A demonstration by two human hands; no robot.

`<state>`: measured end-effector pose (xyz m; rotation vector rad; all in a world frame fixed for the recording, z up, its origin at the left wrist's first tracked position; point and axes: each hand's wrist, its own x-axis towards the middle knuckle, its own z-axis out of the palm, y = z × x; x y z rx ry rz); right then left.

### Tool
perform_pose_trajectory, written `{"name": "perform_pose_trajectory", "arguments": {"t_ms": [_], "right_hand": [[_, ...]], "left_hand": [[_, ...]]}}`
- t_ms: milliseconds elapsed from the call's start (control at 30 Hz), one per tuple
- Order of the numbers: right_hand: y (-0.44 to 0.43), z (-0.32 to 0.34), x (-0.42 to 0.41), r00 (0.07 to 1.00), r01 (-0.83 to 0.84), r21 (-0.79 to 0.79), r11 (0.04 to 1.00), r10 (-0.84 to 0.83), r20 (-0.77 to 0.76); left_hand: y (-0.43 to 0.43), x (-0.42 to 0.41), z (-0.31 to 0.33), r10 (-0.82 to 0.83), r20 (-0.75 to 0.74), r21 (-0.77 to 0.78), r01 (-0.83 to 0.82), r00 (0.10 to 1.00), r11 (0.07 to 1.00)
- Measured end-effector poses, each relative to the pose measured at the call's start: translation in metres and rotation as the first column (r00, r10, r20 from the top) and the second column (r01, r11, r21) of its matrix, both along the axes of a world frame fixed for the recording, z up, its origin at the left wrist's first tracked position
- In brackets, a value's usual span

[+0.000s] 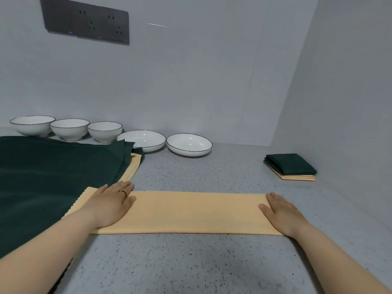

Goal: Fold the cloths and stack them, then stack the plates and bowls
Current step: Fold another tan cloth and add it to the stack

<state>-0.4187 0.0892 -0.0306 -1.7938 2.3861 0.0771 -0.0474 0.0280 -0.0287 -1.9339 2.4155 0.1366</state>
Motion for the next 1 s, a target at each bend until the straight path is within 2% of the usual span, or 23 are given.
{"name": "perform_pose_trajectory", "arguments": {"t_ms": [67, 167, 267, 367, 500, 633, 733, 800, 900, 1000], "right_hand": [[0.001, 0.000, 0.001, 1.000, 0.005, -0.028, 1.000, -0.006, -0.009], [0.010, 0.005, 0.009, 1.000, -0.017, -0.204, 0.979, 0.011, -0.029], [0.027, 0.011, 0.035, 0.974, -0.213, -0.364, 0.907, 0.226, -0.006], [0.044, 0.014, 0.076, 0.874, -0.470, -0.334, 0.817, 0.482, -0.051], [0.041, 0.000, 0.094, 0.802, -0.598, -0.374, 0.709, 0.529, -0.278], [0.034, 0.000, 0.083, 0.826, -0.562, -0.382, 0.734, 0.475, -0.302], [0.029, 0.007, 0.076, 0.847, -0.530, -0.362, 0.767, 0.499, -0.184], [0.024, 0.007, 0.069, 0.837, -0.546, -0.328, 0.771, 0.521, -0.168], [0.021, 0.012, 0.069, 0.871, -0.491, -0.317, 0.811, 0.468, -0.151], [0.024, 0.014, 0.077, 0.880, -0.473, -0.267, 0.840, 0.436, -0.187]], "left_hand": [[0.003, 0.003, -0.003, -0.008, -0.025, -0.027, 0.007, 1.000, 1.000], [0.004, 0.003, -0.005, -0.025, -0.033, -0.052, 0.023, 0.999, 0.998], [0.004, 0.003, -0.007, -0.028, -0.033, -0.064, 0.026, 0.999, 0.998], [0.005, 0.002, -0.005, -0.031, -0.038, -0.095, 0.027, 0.999, 0.995], [0.012, 0.001, 0.002, -0.059, -0.003, -0.168, 0.058, 0.998, 0.984], [0.023, 0.000, 0.004, -0.092, 0.081, -0.180, 0.105, 0.992, 0.978], [0.041, 0.003, -0.003, -0.213, 0.057, -0.189, 0.220, 0.975, 0.957], [0.060, 0.004, -0.003, -0.310, 0.000, -0.096, 0.309, 0.951, 0.946], [0.082, 0.005, -0.004, -0.420, 0.004, 0.018, 0.419, 0.908, 0.908], [0.099, 0.003, -0.007, -0.422, -0.065, 0.061, 0.425, 0.905, 0.903]]}}
